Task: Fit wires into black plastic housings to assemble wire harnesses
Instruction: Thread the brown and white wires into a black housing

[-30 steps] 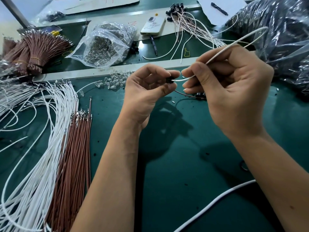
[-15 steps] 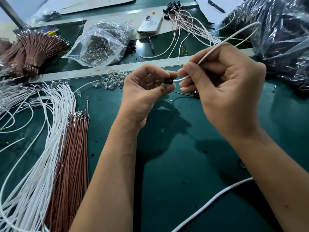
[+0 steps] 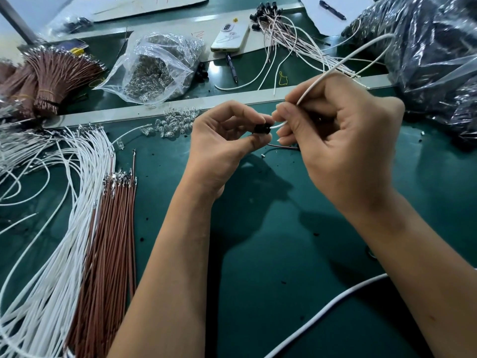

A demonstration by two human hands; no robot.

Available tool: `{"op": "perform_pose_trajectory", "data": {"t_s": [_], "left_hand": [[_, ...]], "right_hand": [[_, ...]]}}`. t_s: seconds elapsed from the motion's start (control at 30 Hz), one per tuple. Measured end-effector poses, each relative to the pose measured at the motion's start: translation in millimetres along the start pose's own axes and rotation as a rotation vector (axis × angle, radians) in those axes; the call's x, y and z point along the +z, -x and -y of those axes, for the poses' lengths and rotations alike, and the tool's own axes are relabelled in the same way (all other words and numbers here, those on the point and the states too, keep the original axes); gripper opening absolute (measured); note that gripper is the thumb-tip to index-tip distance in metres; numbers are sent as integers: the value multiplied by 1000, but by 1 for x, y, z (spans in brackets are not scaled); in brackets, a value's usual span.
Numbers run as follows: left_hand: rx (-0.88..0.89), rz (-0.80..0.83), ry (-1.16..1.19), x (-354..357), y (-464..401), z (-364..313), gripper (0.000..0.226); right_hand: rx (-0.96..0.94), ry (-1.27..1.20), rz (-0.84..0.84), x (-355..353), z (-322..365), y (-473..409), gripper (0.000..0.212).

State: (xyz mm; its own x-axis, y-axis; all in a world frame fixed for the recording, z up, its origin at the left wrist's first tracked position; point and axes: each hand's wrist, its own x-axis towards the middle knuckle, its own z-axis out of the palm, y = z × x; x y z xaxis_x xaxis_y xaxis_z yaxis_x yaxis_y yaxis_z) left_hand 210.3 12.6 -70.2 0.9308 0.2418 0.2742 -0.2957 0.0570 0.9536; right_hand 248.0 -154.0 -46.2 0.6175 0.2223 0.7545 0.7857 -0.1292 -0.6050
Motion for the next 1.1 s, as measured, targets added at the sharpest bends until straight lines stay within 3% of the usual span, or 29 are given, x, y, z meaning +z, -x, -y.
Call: {"op": "perform_pose_trajectory", "data": {"t_s": [0.13,0.37,0.9,1.1], "left_hand": [[4,-9,-13,1,0,0,28],[8,-12,-11,-1,0,0,28],[-17,-13,-68,5,1,-3,26],[-30,-34,-70,6,0,0,26]], "right_hand": [[10,-10,14,0,-2,0,18],[218,-173,106,0,-8,0,13],[163,-36,-24,0,-11,3,13],[304,-167,17,1,-13,2,14]]}}
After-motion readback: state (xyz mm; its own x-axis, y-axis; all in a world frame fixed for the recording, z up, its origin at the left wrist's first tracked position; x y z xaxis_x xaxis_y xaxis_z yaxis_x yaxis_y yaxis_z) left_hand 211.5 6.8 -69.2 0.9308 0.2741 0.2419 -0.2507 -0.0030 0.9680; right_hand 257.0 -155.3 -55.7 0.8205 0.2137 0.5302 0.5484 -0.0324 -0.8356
